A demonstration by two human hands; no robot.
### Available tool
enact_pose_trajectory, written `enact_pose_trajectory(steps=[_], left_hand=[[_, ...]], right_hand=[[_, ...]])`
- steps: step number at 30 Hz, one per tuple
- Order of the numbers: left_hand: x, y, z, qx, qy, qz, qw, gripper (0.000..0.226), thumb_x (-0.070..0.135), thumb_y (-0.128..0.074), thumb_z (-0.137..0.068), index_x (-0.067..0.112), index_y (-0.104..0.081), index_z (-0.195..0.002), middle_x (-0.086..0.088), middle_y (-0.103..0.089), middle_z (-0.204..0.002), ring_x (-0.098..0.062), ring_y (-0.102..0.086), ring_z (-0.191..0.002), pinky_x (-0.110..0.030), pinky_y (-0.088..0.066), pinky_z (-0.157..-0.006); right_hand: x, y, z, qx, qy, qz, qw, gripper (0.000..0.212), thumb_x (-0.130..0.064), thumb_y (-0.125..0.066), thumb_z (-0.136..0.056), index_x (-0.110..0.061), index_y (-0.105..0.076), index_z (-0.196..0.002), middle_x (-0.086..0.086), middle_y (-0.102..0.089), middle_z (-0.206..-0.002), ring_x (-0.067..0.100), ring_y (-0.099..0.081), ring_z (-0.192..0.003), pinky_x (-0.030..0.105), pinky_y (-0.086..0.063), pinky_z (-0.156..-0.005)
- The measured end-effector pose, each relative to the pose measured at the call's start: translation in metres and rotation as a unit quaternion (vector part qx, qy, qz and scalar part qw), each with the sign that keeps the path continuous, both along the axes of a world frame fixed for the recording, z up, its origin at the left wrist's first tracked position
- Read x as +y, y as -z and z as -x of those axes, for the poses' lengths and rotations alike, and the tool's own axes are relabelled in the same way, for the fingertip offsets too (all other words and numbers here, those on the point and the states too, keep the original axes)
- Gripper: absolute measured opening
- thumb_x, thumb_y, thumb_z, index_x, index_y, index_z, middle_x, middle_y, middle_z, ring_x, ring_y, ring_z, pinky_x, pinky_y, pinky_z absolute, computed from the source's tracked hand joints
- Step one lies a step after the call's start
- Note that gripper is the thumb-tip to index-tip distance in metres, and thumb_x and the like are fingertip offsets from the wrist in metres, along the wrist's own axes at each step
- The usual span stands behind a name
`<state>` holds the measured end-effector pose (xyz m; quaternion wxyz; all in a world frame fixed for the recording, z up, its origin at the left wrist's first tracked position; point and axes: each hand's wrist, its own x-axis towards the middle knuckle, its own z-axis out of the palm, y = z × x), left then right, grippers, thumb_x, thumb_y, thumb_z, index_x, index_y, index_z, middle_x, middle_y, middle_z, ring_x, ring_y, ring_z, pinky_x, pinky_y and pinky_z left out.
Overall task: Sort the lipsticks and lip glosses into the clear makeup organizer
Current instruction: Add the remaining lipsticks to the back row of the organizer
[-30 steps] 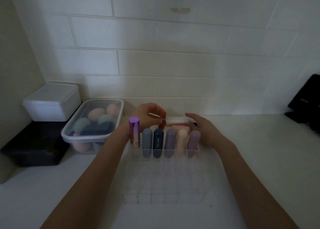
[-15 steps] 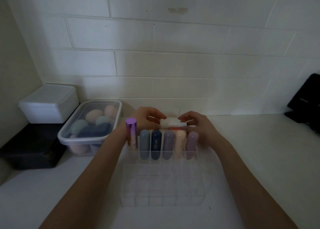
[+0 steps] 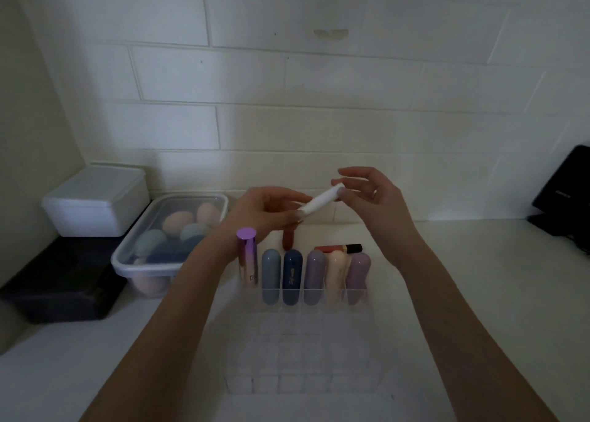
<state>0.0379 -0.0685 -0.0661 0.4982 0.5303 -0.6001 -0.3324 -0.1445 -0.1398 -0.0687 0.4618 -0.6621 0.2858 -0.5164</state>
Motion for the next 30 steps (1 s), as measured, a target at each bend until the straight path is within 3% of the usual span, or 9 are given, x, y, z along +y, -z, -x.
enact_pose_trajectory(steps=[3,6,11,13,18,23,26,28,30], left_hand=[[0.010,-0.014,-0.002,0.078,0.014,0.021,0.997,0.020,0.005,-0.062,-0.084,0.018,-0.071,-0.097,0.003,-0.076,-0.081,-0.012,-0.071,-0.079,-0.015,-0.055,-0.069],[0.019,-0.022,-0.007,0.131,0.009,0.038,0.991,0.019,0.007,-0.059,-0.086,0.019,-0.071,-0.094,0.001,-0.076,-0.084,-0.013,-0.072,-0.078,-0.018,-0.056,-0.069],[0.041,-0.028,-0.017,0.105,0.003,0.053,0.993,0.023,0.021,-0.065,-0.073,0.023,-0.071,-0.095,-0.004,-0.076,-0.093,-0.020,-0.071,-0.090,-0.029,-0.058,-0.078],[0.054,-0.029,-0.021,0.108,0.012,0.055,0.993,0.025,0.024,-0.062,-0.073,0.022,-0.070,-0.097,-0.006,-0.076,-0.094,-0.020,-0.071,-0.093,-0.029,-0.058,-0.079],[0.086,-0.022,-0.024,0.112,0.008,0.055,0.992,0.024,0.021,-0.055,-0.081,0.019,-0.068,-0.101,-0.004,-0.075,-0.097,-0.017,-0.071,-0.093,-0.021,-0.056,-0.073],[0.101,-0.002,-0.023,0.148,-0.020,0.085,0.985,0.024,0.006,-0.048,-0.091,0.012,-0.067,-0.104,-0.001,-0.075,-0.099,-0.017,-0.069,-0.097,-0.022,-0.055,-0.078],[0.104,0.010,-0.024,0.206,-0.049,0.115,0.971,0.024,0.007,-0.051,-0.088,0.015,-0.067,-0.103,0.002,-0.074,-0.102,-0.018,-0.068,-0.100,-0.024,-0.055,-0.082],[0.104,0.017,-0.023,0.226,-0.055,0.111,0.966,0.024,0.005,-0.051,-0.089,0.016,-0.068,-0.101,0.001,-0.074,-0.100,-0.017,-0.069,-0.097,-0.024,-0.055,-0.081],[0.103,0.023,-0.023,0.227,-0.067,0.097,0.967,0.026,0.001,-0.049,-0.091,0.015,-0.068,-0.100,0.003,-0.075,-0.094,-0.014,-0.070,-0.092,-0.022,-0.055,-0.077]], right_hand=[[0.007,-0.010,-0.003,-0.048,0.014,-0.013,0.999,0.014,-0.009,-0.066,-0.085,-0.004,-0.066,-0.098,0.005,-0.073,-0.088,0.012,-0.072,-0.082,0.009,-0.048,-0.066],[0.018,-0.022,-0.007,-0.068,-0.003,-0.020,0.997,0.013,-0.010,-0.065,-0.086,-0.004,-0.067,-0.097,0.000,-0.073,-0.080,0.016,-0.073,-0.082,0.009,-0.048,-0.065],[0.045,-0.045,-0.018,-0.073,-0.047,-0.006,0.996,0.011,-0.008,-0.065,-0.085,-0.009,-0.064,-0.096,0.004,-0.075,-0.088,0.018,-0.073,-0.085,0.026,-0.056,-0.087],[0.057,-0.055,-0.021,-0.063,-0.059,0.029,0.996,0.007,-0.007,-0.066,-0.084,-0.012,-0.063,-0.088,0.003,-0.073,-0.086,0.016,-0.073,-0.083,0.027,-0.057,-0.083],[0.086,-0.072,-0.027,0.005,-0.095,0.120,0.988,0.008,-0.002,-0.068,-0.081,-0.004,-0.060,-0.081,-0.001,-0.069,-0.081,0.003,-0.070,-0.073,0.012,-0.053,-0.068],[0.102,-0.064,-0.034,0.139,-0.098,0.167,0.971,0.013,-0.011,-0.074,-0.077,-0.014,-0.062,-0.074,-0.001,-0.071,-0.081,0.007,-0.069,-0.075,0.020,-0.057,-0.074],[0.109,-0.054,-0.034,0.193,-0.123,0.182,0.956,0.017,-0.011,-0.076,-0.075,-0.017,-0.061,-0.069,-0.001,-0.071,-0.077,0.001,-0.066,-0.067,0.015,-0.054,-0.071],[0.112,-0.048,-0.035,0.227,-0.118,0.204,0.945,0.014,-0.013,-0.077,-0.074,-0.016,-0.064,-0.071,-0.005,-0.071,-0.077,0.004,-0.067,-0.072,0.014,-0.053,-0.072],[0.114,-0.046,-0.037,0.258,-0.111,0.201,0.938,0.011,-0.019,-0.077,-0.075,-0.017,-0.066,-0.075,-0.005,-0.070,-0.075,0.008,-0.067,-0.070,0.023,-0.055,-0.066]])
